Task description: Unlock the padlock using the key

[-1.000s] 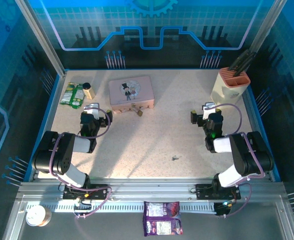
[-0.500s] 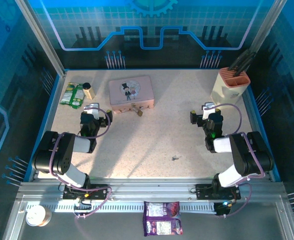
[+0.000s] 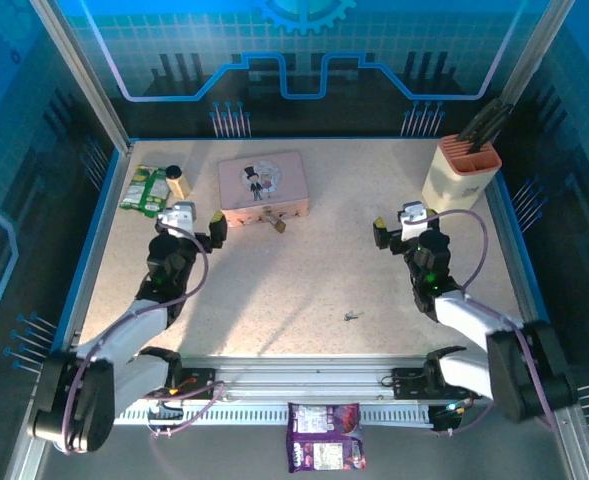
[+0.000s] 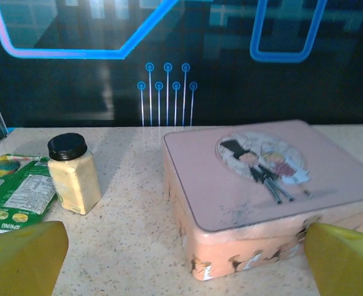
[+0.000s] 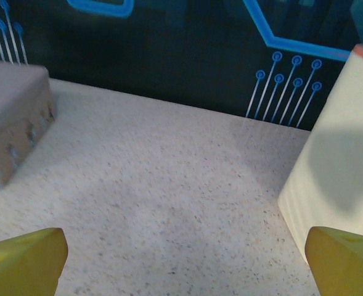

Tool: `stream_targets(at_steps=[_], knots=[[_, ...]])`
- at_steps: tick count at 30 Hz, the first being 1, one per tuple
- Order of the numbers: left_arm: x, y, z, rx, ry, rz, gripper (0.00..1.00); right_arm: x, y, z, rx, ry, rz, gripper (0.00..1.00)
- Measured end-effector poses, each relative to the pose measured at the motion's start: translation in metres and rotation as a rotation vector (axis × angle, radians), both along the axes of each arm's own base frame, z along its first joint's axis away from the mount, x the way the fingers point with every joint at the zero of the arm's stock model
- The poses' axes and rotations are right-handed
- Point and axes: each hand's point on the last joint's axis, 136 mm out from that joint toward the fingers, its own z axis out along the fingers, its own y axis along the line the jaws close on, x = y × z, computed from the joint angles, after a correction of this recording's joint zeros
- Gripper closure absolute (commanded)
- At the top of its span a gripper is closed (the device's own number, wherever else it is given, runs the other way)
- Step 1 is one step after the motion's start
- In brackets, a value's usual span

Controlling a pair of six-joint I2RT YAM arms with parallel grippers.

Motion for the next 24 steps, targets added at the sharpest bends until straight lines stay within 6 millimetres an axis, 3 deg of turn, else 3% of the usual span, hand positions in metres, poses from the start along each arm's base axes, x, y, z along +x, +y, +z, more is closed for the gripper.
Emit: stream_targets(at_steps=[5, 9, 11, 14, 20, 24], knots=[[-0.01, 0.013, 0.051, -0.21, 0.029, 0.097, 0.01, -0.012, 0.001, 0.073, 0.162, -0.007, -0.01, 0.0], [-0.031, 0.026, 0.073, -0.352, 0.071, 0.186, 0.0, -0.034, -0.014, 0.099, 0.359, 0.069, -0.095, 0.0], [-0.047, 0.03, 0.07, -0.41, 0.092, 0.208, 0.01, -0.048, -0.027, 0.094, 0.45, 0.125, -0.143, 0.0], [-0.066, 0.025, 0.053, -0.458, 0.136, 0.177, 0.01, -0.067, -0.032, 0.07, 0.521, 0.24, -0.158, 0.0], [-0.077, -0.013, 0.007, -0.519, 0.337, 0.006, 0.01, -0.107, -0.005, 0.012, 0.579, 0.551, -0.142, 0.0], [-0.081, -0.052, -0.016, -0.543, 0.474, -0.12, 0.01, -0.136, 0.024, -0.012, 0.582, 0.692, -0.109, 0.04]])
